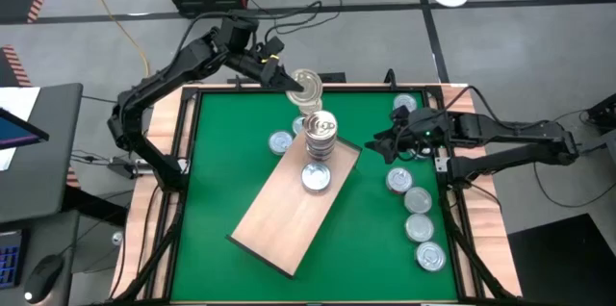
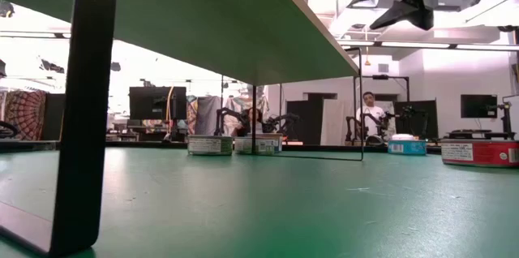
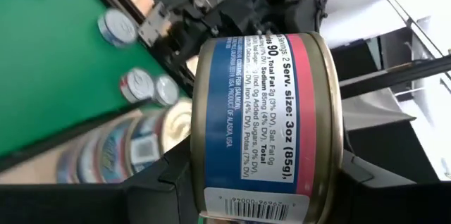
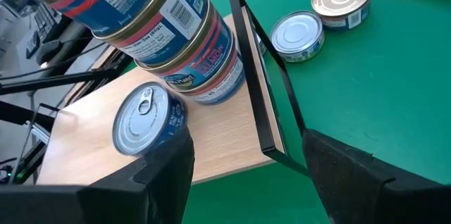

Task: Stack canned seafood by type on shelf
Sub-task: Stack the blue pink tuna can on top of the other blue pink tuna cans on the shelf

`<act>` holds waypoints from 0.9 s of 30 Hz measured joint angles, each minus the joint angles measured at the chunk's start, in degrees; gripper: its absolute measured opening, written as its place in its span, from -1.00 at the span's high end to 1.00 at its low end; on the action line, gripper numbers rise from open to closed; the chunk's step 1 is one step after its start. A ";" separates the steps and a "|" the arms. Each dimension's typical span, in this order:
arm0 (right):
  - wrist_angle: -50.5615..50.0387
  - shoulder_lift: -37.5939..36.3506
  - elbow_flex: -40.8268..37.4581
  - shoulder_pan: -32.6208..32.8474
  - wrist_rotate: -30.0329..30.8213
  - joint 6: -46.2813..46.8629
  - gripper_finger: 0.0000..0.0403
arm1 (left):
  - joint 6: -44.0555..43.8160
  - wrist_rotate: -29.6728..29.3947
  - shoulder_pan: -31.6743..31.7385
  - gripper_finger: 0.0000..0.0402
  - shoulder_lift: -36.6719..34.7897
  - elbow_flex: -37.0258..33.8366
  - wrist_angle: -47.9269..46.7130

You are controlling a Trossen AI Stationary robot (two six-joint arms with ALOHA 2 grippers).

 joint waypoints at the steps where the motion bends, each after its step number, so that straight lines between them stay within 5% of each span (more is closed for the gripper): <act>1: 0.02 0.11 0.00 0.00 0.00 -0.28 -0.42 | -0.48 0.03 -0.64 0.09 0.00 0.00 -0.23; 27: 0.33 0.12 0.00 0.00 0.20 -1.49 -0.42 | -7.49 -13.33 -9.33 0.09 1.40 -0.09 -4.26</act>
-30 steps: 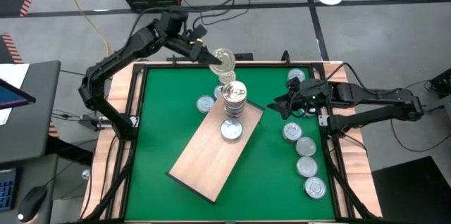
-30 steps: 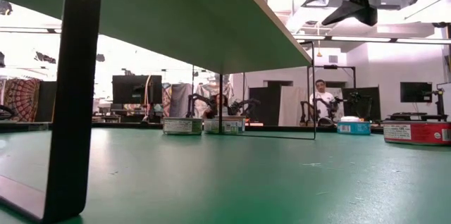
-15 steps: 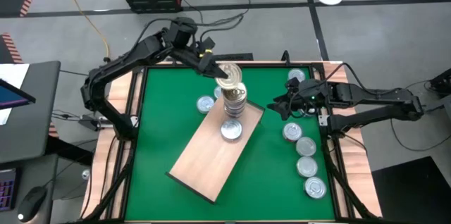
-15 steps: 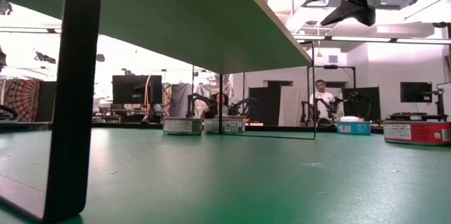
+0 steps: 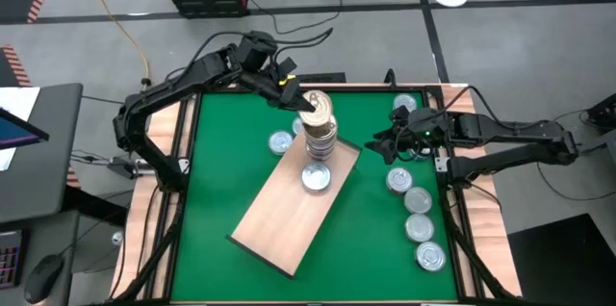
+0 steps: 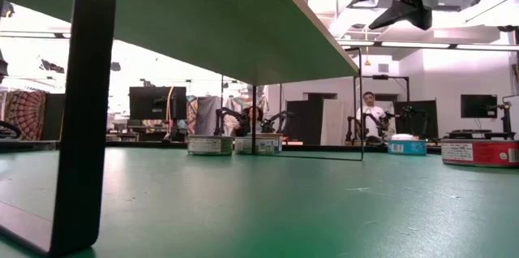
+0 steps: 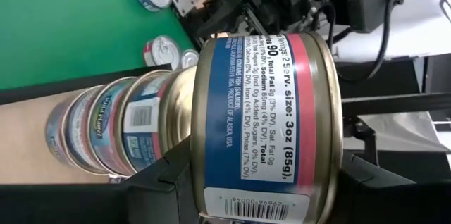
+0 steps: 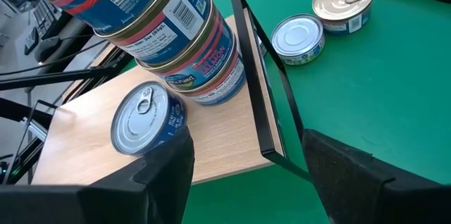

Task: Stack canned seafood by type on shelf
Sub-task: Stack the blue pink tuna can on top of the other blue pink tuna cans on the shelf

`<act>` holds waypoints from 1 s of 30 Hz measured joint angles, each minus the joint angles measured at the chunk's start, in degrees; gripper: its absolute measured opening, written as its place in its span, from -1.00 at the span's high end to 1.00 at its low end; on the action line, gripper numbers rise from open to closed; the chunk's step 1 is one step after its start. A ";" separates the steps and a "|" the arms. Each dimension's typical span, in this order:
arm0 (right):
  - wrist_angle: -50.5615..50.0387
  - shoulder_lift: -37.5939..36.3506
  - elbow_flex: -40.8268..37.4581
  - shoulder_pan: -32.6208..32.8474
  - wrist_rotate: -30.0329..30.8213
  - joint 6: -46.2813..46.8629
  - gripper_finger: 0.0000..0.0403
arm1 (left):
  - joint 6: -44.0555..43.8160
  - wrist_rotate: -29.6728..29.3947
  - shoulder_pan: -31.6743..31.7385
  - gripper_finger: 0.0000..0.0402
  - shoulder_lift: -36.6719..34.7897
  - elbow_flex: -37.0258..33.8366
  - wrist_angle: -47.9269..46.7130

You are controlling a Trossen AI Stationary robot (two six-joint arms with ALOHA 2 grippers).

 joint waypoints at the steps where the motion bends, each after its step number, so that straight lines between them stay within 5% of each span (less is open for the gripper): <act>1: 0.00 0.00 0.00 0.00 0.03 -0.05 -0.42 | -0.08 -0.28 -0.33 0.09 0.23 0.00 0.01; 17: 1.87 0.00 0.00 0.00 1.27 -0.88 -0.42 | 0.53 -3.35 -2.80 0.04 0.39 -0.45 0.13; 30: 2.67 0.00 0.00 0.00 1.27 -0.55 -0.42 | 6.08 -5.00 -2.84 -0.44 0.32 -0.55 -0.38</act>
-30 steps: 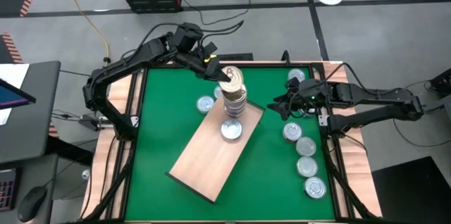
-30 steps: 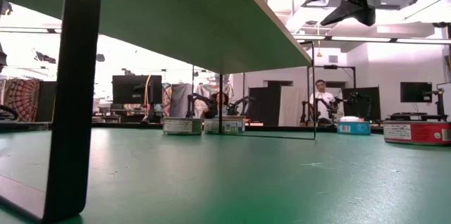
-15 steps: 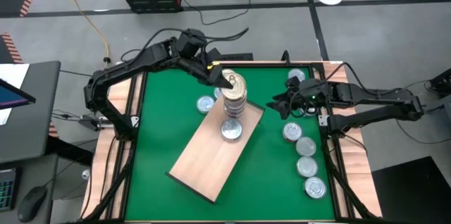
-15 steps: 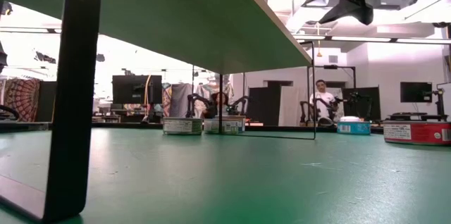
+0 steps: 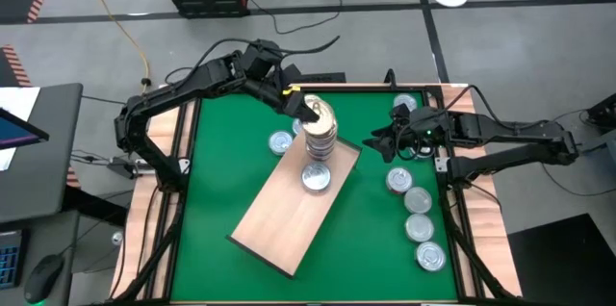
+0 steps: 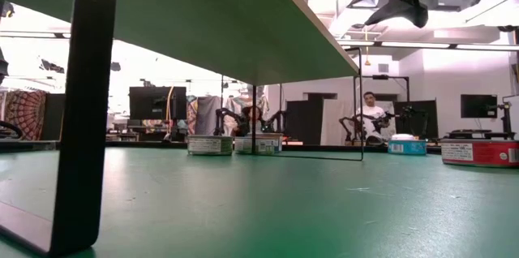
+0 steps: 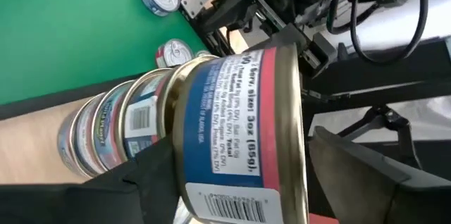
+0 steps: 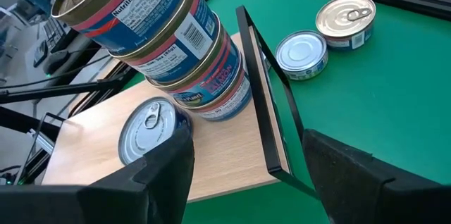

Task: Stack canned seafood by type on shelf
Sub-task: Stack the blue pink tuna can on top of the other blue pink tuna cans on the shelf

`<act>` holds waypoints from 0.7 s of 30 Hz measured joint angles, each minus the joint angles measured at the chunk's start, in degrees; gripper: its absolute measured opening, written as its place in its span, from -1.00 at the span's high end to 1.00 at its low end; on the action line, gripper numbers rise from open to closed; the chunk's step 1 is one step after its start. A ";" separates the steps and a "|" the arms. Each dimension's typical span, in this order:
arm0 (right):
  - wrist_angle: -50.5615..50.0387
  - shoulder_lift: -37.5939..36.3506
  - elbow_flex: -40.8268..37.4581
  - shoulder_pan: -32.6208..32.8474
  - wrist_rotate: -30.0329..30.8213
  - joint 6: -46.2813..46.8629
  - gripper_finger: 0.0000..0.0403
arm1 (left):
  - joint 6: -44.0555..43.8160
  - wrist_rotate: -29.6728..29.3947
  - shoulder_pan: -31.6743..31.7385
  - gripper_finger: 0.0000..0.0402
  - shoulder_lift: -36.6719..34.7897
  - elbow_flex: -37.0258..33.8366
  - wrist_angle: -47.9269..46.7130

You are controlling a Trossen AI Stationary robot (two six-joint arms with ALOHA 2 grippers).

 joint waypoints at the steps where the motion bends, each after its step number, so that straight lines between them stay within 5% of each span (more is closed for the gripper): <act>1: 0.00 0.00 0.00 0.00 0.00 0.15 -0.42 | 0.61 -0.25 -0.04 -0.47 0.00 0.00 0.09; 21: 0.11 0.00 0.00 0.00 0.00 0.79 -0.42 | 14.42 -3.25 0.01 -0.59 0.00 -0.02 3.07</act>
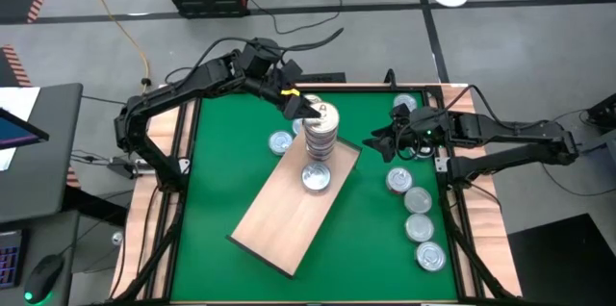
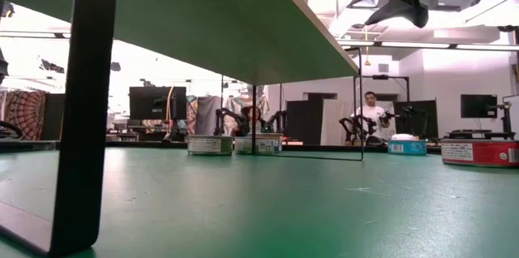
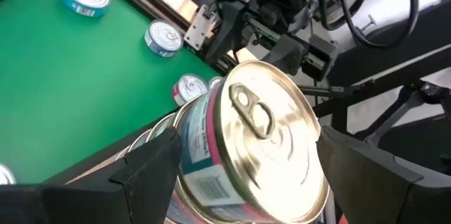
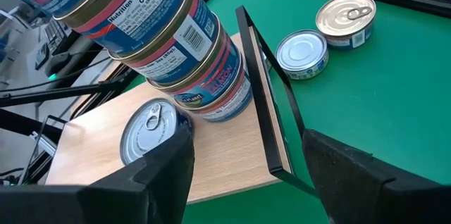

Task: Stack canned seafood by type on shelf
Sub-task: Stack the blue pink tuna can on top of the other blue pink tuna cans on the shelf, then stack the green tuna can on top of the blue tuna can on the shelf

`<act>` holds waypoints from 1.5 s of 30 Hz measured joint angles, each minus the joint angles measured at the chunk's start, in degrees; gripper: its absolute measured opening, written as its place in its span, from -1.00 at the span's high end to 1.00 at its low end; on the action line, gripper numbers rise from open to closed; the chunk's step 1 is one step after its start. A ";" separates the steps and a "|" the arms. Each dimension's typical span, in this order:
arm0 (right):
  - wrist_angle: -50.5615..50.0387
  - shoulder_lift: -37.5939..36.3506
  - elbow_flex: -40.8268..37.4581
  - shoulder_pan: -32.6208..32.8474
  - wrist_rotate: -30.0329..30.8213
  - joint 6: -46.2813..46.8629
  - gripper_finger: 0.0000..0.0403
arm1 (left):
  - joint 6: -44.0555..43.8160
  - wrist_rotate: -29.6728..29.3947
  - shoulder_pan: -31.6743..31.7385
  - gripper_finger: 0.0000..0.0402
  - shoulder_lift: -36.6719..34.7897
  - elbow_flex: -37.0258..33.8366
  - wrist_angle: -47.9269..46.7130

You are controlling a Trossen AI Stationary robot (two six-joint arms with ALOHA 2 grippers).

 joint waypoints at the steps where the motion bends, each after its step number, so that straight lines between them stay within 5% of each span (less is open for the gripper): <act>1: 0.00 0.00 0.00 0.00 0.00 0.02 -0.42 | 0.35 0.03 0.00 -0.59 0.00 0.00 0.43; 10: -0.02 0.00 0.00 0.00 0.00 0.59 -0.42 | 5.31 -3.15 1.32 -0.59 -0.27 1.27 0.30; 20: -0.20 0.00 0.00 0.00 -0.28 1.68 -0.42 | 10.92 -2.00 10.17 -0.58 -5.67 -2.02 -5.95; 28: -0.35 0.00 0.00 0.00 -0.63 2.12 -0.42 | 13.98 -2.43 15.78 -0.58 -13.45 -21.73 -4.72; 36: -0.35 0.00 0.00 -0.47 -0.63 2.07 -0.42 | 1.91 -2.55 20.23 -0.58 -17.42 -45.00 4.54; 45: -0.33 0.00 0.00 -0.49 -0.51 2.03 -0.42 | 1.43 -18.22 19.30 -0.58 -12.15 -48.89 3.63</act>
